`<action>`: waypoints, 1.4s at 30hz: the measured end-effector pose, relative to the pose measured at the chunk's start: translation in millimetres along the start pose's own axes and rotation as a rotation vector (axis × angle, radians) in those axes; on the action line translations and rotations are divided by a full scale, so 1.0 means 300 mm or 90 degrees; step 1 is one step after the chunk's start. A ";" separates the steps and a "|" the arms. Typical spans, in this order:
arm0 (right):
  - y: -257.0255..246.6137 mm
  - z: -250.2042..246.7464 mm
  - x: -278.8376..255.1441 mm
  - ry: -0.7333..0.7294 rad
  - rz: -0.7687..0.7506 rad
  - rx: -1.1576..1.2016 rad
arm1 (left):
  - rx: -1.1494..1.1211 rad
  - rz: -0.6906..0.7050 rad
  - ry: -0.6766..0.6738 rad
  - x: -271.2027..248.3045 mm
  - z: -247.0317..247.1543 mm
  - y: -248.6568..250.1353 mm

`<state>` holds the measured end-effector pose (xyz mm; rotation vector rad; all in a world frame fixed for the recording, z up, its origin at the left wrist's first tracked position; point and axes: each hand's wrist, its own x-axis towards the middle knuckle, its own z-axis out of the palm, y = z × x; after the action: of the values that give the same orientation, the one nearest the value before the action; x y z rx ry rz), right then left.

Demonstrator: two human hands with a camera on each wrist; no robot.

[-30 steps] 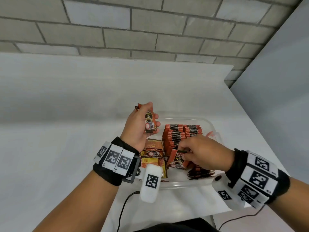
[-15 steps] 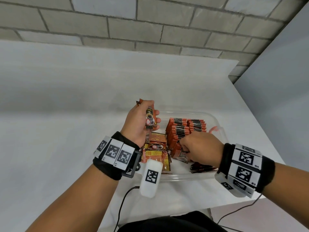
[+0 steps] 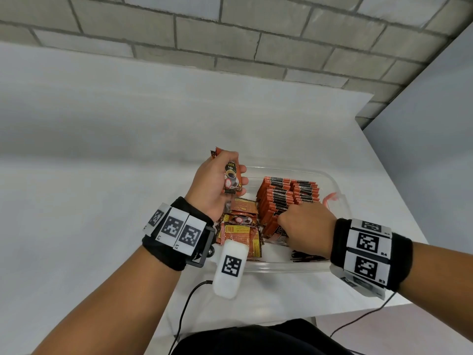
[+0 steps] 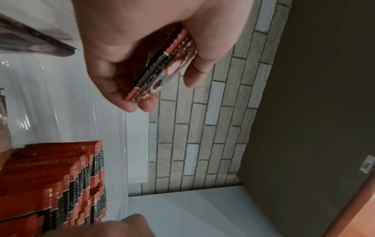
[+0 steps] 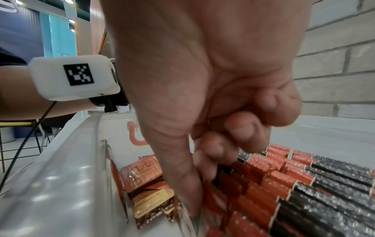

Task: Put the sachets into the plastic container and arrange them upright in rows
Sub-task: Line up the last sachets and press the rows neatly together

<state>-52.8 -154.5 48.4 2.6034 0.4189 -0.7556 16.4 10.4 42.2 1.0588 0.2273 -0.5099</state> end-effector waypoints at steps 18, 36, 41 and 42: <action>0.014 0.005 0.021 -0.013 0.031 0.004 | 0.009 -0.001 -0.014 0.003 0.001 -0.002; 0.121 -0.038 -0.044 0.066 0.051 0.152 | -0.011 -0.038 -0.053 -0.001 0.015 -0.006; 0.203 -0.093 -0.073 0.266 0.064 0.584 | 0.066 -0.039 -0.097 -0.010 0.049 -0.008; 0.201 -0.097 -0.067 0.284 0.067 0.644 | 0.086 -0.042 -0.117 -0.013 0.060 -0.009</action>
<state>-33.0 -197.8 99.7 3.7255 -0.0284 -0.3687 10.5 -5.3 50.3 1.1313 0.0664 -0.6865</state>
